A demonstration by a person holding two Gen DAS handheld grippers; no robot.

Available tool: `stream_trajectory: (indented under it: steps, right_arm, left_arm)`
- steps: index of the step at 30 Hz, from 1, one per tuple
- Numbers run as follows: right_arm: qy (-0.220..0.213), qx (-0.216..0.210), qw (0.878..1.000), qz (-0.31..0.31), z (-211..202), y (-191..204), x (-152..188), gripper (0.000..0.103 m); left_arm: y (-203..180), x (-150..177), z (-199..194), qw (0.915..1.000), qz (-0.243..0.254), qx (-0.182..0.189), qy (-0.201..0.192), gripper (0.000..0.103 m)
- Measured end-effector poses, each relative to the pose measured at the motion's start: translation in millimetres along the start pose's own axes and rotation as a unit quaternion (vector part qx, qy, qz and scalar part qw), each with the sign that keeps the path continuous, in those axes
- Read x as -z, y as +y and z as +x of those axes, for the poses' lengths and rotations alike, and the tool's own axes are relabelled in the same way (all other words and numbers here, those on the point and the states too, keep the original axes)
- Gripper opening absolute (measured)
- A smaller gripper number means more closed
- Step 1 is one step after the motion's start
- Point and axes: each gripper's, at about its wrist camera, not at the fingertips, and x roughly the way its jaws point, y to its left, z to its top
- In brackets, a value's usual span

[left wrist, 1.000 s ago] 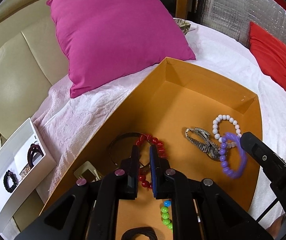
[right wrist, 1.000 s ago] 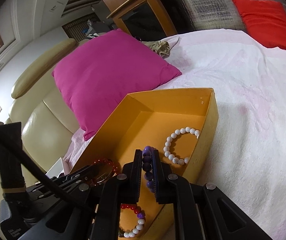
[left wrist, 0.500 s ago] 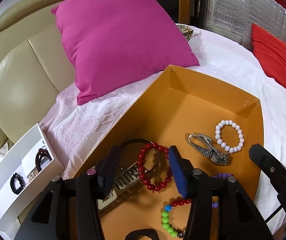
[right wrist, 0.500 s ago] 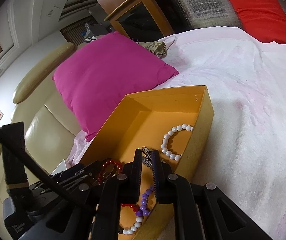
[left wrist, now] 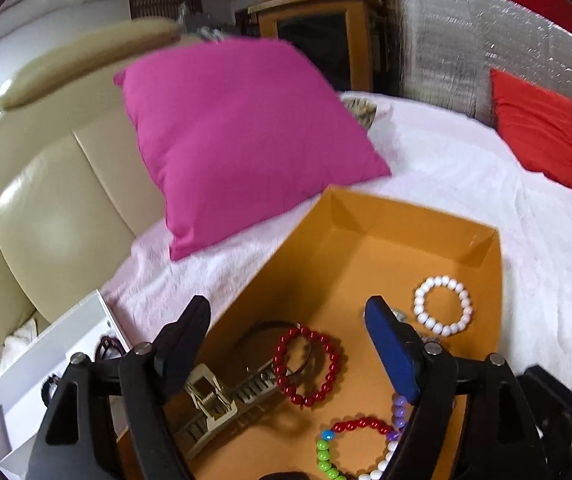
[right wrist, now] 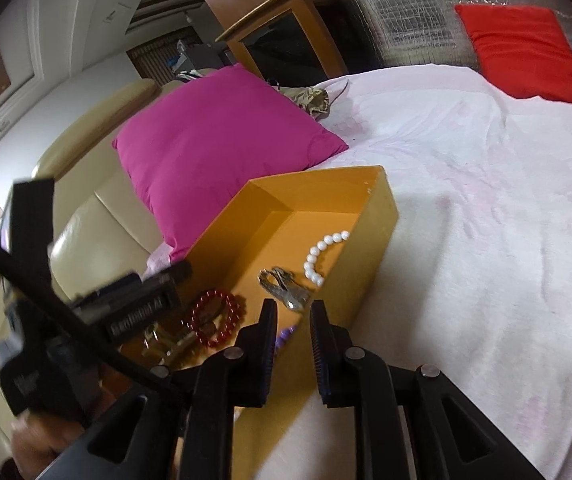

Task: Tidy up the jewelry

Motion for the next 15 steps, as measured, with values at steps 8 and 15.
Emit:
stream_trajectory:
  steps: [8, 15]
  right_arm:
    - [-0.020, 0.026, 0.998, -0.053, -52.4, 6.7, 10.8, 0.019]
    - [-0.030, 0.028, 0.995, -0.087, -103.1, 15.4, 21.3, 0.019]
  left_arm:
    - [-8.6, 3.3, -41.9, 0.9993, -0.003, -0.010, -0.037, 0.089]
    - [-7.6, 22.6, -93.1, 0.9977, 0.021, -0.052, -0.038, 0.089]
